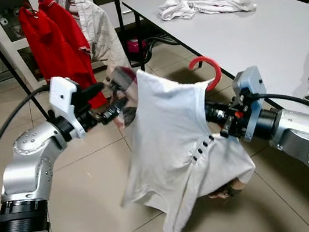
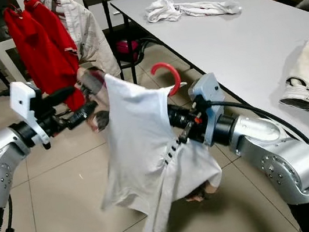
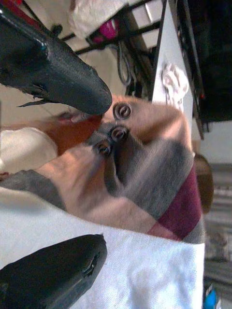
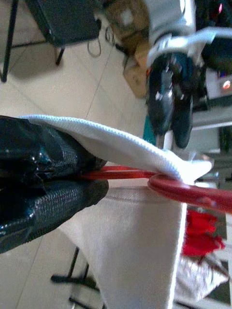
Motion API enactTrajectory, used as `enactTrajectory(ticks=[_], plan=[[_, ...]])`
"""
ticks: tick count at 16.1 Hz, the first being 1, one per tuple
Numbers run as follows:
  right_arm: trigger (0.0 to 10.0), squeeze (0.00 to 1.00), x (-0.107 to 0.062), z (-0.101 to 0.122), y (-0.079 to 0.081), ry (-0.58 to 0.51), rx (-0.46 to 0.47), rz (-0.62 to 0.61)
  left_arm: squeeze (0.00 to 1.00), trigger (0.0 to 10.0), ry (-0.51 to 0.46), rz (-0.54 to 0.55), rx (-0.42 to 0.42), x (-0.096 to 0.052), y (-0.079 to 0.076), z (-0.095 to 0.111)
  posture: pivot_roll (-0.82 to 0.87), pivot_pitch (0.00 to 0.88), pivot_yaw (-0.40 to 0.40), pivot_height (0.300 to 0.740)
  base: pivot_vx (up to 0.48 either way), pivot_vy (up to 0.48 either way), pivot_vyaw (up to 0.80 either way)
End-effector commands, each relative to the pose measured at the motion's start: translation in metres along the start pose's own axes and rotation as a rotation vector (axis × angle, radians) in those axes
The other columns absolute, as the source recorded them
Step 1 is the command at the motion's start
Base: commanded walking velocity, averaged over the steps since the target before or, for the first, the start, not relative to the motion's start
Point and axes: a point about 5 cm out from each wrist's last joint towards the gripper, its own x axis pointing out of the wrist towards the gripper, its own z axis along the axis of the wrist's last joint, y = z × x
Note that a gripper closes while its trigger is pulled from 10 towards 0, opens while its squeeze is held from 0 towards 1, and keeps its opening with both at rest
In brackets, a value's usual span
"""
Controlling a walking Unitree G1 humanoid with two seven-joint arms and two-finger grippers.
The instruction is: Hang hanger
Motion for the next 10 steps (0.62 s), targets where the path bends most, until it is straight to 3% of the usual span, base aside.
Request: enactTrajectory(ticks=[1, 5, 9, 10], plan=[[10.0, 0.0, -0.006, 0.01, 0.004, -0.034, -0.026, 0.04, 0.0, 10.0, -0.004, -0.013, 0.003, 0.0, 0.003, 0.003, -0.02, 0.0, 0.024, 0.74, 0.0, 0.0, 0.0], [10.0, 0.0, -0.007, 0.013, 0.007, -0.046, -0.019, 0.094, 0.0, 10.0, 0.053, 0.0, 0.028, -0.002, 0.015, -0.001, -0.02, 0.0, 0.024, 0.74, 0.0, 0.0, 0.0], [10.0, 0.0, -0.01, 0.016, 0.012, -0.056, -0.003, 0.141, 0.0, 10.0, 0.028, 0.0, -0.016, 0.0, 0.02, -0.002, -0.02, 0.0, 0.022, 0.74, 0.0, 0.0, 0.0], [10.0, 0.0, -0.01, 0.016, 0.012, -0.055, -0.004, 0.144, 0.0, 4.0, 0.033, -0.012, -0.012, 0.0, 0.02, -0.003, -0.02, 0.0, 0.023, 0.74, 0.0, 0.0, 0.0]])
